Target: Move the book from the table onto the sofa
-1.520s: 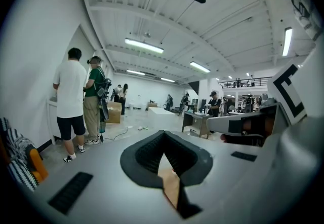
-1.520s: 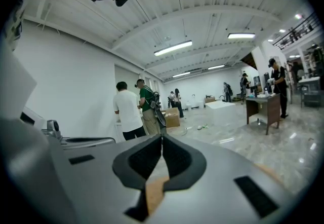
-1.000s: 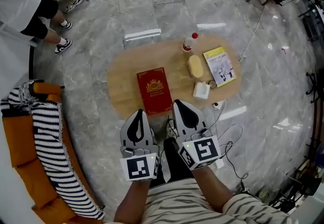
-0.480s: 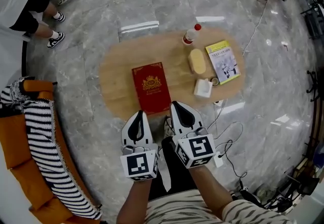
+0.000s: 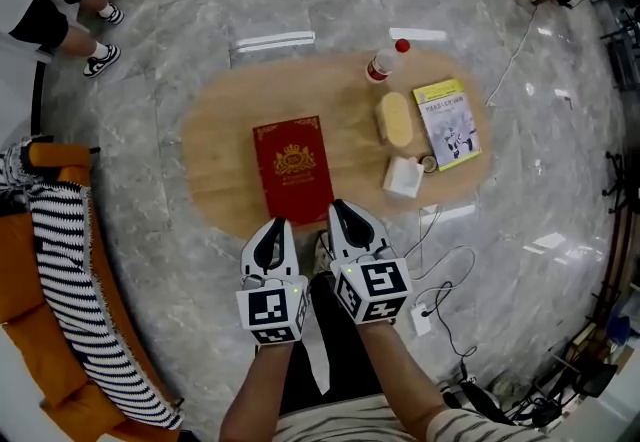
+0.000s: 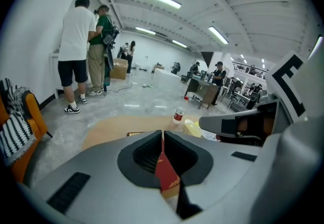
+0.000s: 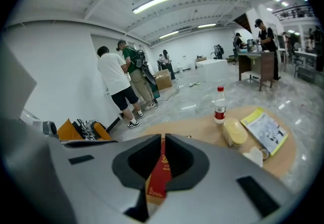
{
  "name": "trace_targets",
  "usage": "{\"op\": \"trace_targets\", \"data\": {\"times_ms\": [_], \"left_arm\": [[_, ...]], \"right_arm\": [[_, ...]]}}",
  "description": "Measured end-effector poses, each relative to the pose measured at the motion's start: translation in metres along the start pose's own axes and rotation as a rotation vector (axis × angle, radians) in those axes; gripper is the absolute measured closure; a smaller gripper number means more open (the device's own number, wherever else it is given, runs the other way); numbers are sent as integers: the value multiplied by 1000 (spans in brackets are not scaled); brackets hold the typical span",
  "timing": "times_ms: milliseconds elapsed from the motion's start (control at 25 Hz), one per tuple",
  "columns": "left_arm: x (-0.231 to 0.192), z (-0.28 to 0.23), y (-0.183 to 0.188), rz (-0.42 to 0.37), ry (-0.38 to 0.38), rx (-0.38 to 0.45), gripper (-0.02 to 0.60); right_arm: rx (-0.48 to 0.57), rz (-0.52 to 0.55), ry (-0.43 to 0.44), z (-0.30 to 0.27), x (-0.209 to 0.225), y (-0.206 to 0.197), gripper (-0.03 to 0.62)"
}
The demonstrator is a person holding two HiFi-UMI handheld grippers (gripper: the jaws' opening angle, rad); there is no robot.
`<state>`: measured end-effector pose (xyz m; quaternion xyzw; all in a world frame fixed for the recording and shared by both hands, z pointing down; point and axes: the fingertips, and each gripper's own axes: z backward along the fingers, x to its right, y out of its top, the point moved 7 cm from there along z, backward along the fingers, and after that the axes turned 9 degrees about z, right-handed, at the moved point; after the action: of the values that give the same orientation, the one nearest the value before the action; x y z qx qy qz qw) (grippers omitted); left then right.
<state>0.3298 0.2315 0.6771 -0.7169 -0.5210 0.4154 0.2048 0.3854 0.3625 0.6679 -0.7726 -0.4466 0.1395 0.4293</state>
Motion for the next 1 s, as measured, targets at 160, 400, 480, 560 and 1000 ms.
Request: {"op": "trace_targets", "data": {"times_ms": [160,400,480,560,1000], "left_arm": [[-8,-16,-24,46,1,-65,575],[-31,-39,-54,120,14,-166,486],[-37,-45,-62,133,25,-191,475],[-42,-54,-70,145,29,-214,446],[-67,-95,-107,217,71,-353,327]], "right_arm": [[-44,-8,13,-14,6,-20,540],[-115,-37,27,-39,13,-51,460],[-140,-52,31,-48,18,-62,437],[-166,-66,27,-56,24,-72,422],[-325,-83,47,-101,40,-118,324]]}}
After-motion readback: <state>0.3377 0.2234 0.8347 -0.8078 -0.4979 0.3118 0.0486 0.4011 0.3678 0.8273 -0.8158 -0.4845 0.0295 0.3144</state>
